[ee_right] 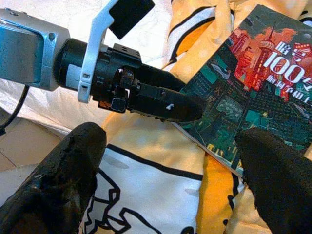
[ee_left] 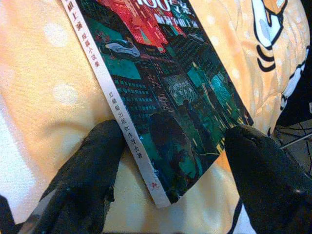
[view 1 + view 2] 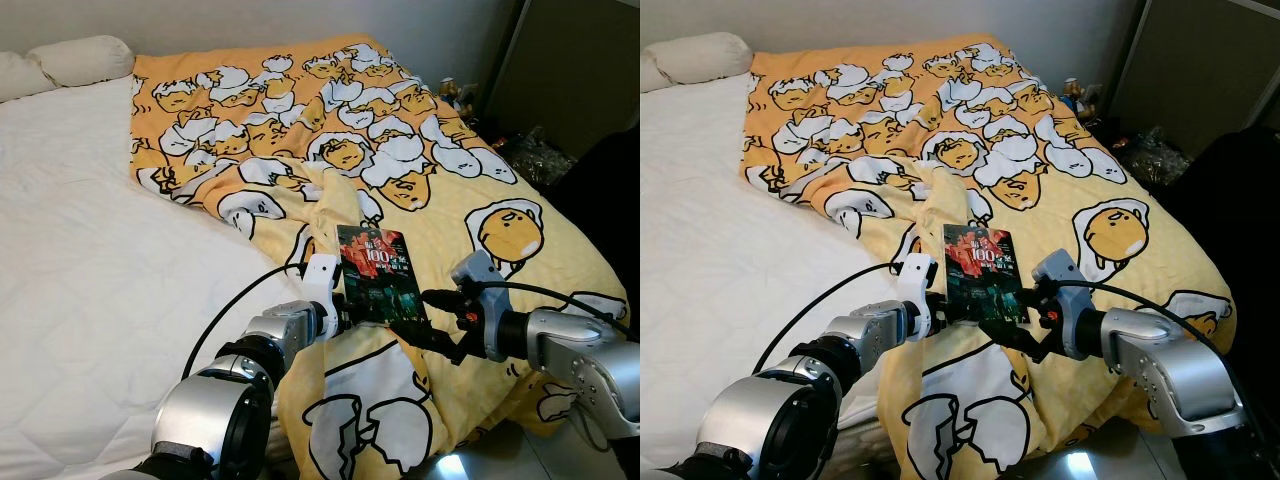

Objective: Clean up the room

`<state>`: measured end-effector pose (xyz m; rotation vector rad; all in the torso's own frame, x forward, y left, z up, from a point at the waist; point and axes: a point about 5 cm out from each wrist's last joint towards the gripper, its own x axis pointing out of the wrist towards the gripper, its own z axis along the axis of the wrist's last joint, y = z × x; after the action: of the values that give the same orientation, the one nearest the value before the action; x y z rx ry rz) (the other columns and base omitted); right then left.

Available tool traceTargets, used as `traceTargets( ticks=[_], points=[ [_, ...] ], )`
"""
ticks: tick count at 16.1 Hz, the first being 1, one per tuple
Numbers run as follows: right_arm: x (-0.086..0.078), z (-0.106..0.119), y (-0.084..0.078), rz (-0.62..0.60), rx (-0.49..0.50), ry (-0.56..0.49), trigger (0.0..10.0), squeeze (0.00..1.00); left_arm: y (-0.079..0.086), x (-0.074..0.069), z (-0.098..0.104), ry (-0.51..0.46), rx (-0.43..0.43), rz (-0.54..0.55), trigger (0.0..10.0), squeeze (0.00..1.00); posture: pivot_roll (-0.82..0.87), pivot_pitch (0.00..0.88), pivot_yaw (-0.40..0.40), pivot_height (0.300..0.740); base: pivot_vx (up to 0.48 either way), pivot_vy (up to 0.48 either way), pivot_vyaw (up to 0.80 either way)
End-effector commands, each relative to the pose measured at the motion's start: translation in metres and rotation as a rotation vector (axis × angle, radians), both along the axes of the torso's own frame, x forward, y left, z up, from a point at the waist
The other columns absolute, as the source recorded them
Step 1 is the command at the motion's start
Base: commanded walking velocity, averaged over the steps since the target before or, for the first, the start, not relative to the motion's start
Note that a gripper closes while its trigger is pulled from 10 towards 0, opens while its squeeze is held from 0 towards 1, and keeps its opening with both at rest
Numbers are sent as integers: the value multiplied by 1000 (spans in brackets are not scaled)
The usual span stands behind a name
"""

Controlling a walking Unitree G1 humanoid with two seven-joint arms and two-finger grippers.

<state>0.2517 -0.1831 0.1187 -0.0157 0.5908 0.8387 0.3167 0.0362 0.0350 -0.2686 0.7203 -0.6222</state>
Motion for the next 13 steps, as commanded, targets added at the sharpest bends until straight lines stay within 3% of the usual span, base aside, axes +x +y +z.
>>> traceTargets(
  ticks=[1, 13],
  points=[
    [-1, 3, 0, -4, -12, -13, 10000, 0, -8, -6, -4, 29, -11, -7, 0, 0, -300, 0, 82, 740, 0, 0, 0],
    [-2, 4, 2, 17, -7, -11, 10000, 0, -10, -8, -6, 54, -8, 3, 0, 0, -302, 0, 76, 740, 0, 0, 0]
  ],
)
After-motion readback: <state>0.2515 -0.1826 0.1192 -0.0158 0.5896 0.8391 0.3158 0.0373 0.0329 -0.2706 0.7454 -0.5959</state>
